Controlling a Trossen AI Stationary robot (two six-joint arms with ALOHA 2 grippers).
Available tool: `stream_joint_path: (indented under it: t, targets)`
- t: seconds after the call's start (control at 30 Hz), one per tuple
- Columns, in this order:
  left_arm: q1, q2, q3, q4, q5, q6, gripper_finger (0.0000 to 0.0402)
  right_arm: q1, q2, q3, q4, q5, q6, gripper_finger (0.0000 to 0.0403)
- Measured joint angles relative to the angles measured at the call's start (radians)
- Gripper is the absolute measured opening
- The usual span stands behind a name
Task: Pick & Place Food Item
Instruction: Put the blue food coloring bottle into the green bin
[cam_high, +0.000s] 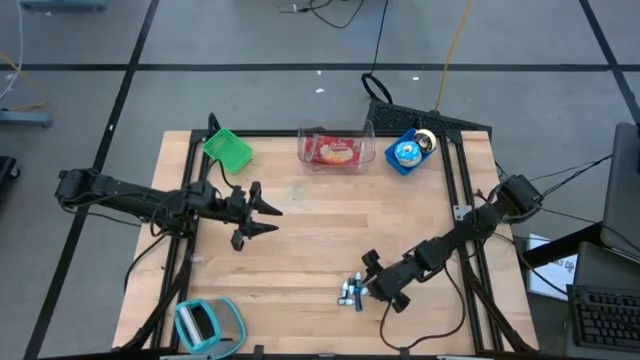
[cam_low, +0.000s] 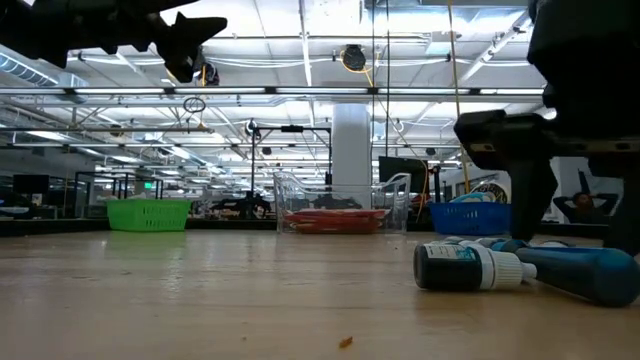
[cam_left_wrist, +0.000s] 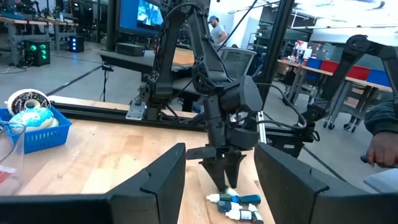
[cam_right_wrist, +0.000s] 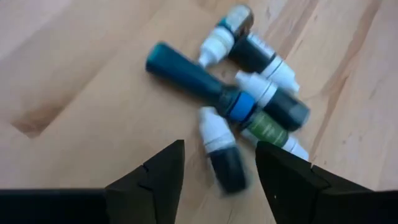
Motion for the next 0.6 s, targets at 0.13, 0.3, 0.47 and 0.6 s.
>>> stream_joint_path:
  t: [0.13, 0.3, 0.47, 0.6]
  targets:
    - [0.000, 0.000, 0.000, 0.000, 0.000, 0.000, 0.0191, 0.000, 0.015, 0.000, 0.008, 0.000, 0.003, 0.0185]
    - [0.000, 0.000, 0.000, 0.000, 0.001, 0.000, 0.0191, -0.004, 0.016, 0.000, 0.000, -0.001, 0.037, 0.0185]
    - [0.000, 0.000, 0.000, -0.001, 0.001, 0.000, 0.0191, -0.004, 0.016, 0.000, -0.022, 0.000, 0.141, 0.0184]
    - [0.000, 0.000, 0.000, -0.001, 0.001, 0.000, 0.0191, -0.004, 0.015, 0.000, -0.040, 0.000, 0.193, 0.0180]
